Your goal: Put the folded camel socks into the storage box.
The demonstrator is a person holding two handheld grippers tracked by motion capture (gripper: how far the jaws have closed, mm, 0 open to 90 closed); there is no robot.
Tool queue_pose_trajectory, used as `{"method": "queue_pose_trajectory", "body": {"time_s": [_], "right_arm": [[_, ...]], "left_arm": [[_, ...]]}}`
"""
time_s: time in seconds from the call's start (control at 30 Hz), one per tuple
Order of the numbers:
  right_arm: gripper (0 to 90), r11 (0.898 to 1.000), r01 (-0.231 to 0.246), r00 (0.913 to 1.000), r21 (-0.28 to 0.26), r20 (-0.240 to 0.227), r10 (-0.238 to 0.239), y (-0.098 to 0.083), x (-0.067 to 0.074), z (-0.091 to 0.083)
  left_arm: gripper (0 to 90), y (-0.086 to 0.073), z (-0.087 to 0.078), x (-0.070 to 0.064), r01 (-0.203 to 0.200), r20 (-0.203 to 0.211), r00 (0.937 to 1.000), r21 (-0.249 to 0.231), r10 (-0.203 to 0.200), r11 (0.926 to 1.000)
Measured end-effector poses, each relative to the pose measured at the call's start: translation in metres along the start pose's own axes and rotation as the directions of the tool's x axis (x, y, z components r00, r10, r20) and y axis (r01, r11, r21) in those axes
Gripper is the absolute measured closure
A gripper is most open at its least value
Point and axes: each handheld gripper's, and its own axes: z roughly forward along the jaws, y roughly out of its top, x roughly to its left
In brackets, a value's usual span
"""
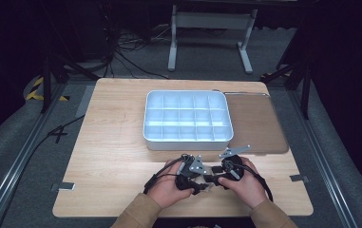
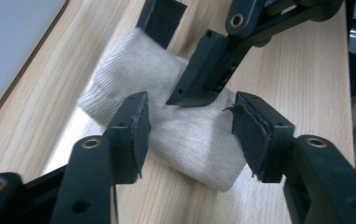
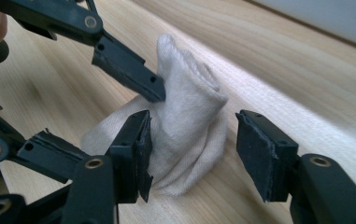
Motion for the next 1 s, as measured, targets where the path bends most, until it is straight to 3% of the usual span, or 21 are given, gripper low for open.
{"method": "queue_pose_trajectory", "body": {"time_s": [0.13, 0.2, 0.33, 0.53, 0.67, 0.93, 1.0], "right_arm": [[46.0, 1.0, -0.01, 0.9996, 0.012, -0.027, 0.011, 0.0, -0.001, 0.003], [49.6, 1.0, -0.008, 0.9981, 0.021, -0.06, 0.009, 0.001, -0.001, 0.005], [53.2, 1.0, -0.012, 0.997, 0.029, -0.077, 0.014, 0.002, -0.002, 0.006], [68.9, 0.998, -0.042, 0.9903, 0.041, -0.13, 0.047, 0.002, -0.003, 0.007], [75.6, 0.999, -0.023, 0.9913, 0.035, -0.129, 0.027, 0.003, -0.002, 0.005], [77.2, 0.999, 0.009, 0.9946, 0.031, -0.104, -0.006, 0.006, 0.004, 0.001], [77.3, 0.999, 0.024, 0.9961, 0.03, -0.085, -0.021, 0.009, 0.006, -0.003]], "left_arm": [[41.9, -0.004, -0.001, 0.001, 0.019, -0.023, 0.9996, 0.023, -0.018, 0.9996], [37.5, -0.007, -0.001, 0.002, 0.038, -0.028, 0.9989, 0.012, -0.038, 0.9992], [37.5, -0.008, -0.002, 0.0, 0.032, -0.04, 0.9987, 0.013, -0.032, 0.9994], [37.5, -0.008, -0.003, -0.002, 0.044, -0.052, 0.9977, 0.013, -0.043, 0.999], [36.8, -0.009, -0.01, 0.0, 0.059, -0.062, 0.9964, 0.015, -0.058, 0.9981], [36.3, -0.014, -0.03, 0.004, 0.08, -0.099, 0.9921, 0.025, -0.077, 0.9965], [36.2, -0.018, -0.037, 0.006, 0.101, -0.109, 0.9892, 0.02, -0.099, 0.9946]]}}
